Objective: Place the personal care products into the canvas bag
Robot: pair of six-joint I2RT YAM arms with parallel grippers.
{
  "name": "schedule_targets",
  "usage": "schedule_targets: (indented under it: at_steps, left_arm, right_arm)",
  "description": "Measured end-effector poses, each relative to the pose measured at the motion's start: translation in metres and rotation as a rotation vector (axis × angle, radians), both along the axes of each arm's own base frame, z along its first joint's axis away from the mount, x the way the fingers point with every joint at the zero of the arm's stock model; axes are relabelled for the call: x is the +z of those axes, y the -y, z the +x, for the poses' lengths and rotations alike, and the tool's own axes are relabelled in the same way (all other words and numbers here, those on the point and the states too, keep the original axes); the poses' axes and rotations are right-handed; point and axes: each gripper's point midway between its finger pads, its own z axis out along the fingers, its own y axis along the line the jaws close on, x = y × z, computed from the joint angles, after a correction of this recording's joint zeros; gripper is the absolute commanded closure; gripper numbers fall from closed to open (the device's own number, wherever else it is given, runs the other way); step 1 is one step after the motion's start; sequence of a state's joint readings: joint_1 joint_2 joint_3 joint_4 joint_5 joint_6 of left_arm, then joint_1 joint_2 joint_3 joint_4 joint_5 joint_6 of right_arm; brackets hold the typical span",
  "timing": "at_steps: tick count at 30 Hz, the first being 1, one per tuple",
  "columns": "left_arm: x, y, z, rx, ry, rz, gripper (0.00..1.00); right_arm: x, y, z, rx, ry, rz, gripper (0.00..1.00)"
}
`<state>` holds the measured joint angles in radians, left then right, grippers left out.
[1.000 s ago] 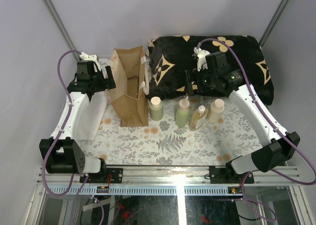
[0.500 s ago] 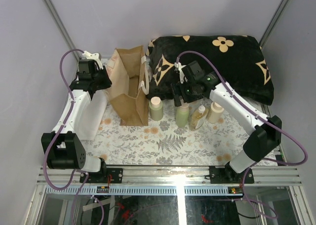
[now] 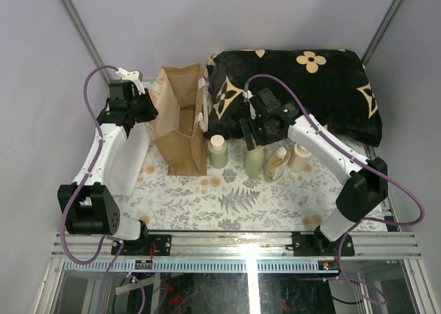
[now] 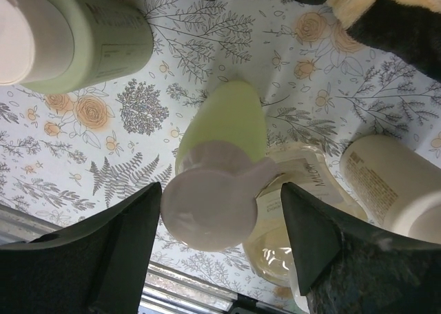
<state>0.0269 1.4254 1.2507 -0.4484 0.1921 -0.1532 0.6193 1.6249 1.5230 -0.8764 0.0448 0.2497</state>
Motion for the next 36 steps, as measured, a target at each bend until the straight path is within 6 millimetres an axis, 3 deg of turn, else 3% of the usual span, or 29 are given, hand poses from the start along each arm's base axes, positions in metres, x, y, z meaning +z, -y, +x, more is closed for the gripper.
schedule_targets:
  at_steps: [6,10,16,19,24,28,36]
  left_arm:
    - [0.0,0.001,0.0,-0.006,-0.001,-0.004,0.79]
    - [0.001,0.002,0.0,-0.009,0.001,-0.006,0.8]
    - [0.006,0.005,0.001,-0.019,0.013,-0.021,0.92]
    - [0.006,0.008,0.002,-0.026,0.012,-0.036,1.0]
    - [0.005,0.013,0.002,-0.037,0.008,-0.064,1.0]
    - [0.006,0.014,0.003,-0.042,0.011,-0.07,1.0]
    - [0.007,0.015,-0.002,-0.049,0.024,-0.073,1.0]
  right_arm:
    - [-0.01,-0.007,0.003,0.004,-0.007,0.001,0.39]
    - [-0.012,-0.01,0.006,0.002,0.0,0.004,0.62]
    - [-0.012,-0.01,0.009,0.004,0.001,-0.007,0.85]
    - [-0.011,-0.01,0.011,0.003,-0.009,-0.03,0.94]
    - [-0.002,-0.011,0.021,0.001,-0.012,-0.071,1.0]
    - [0.028,-0.013,0.032,-0.006,0.03,-0.069,1.0]
    - [0.13,-0.027,0.063,-0.016,0.225,0.023,1.0]
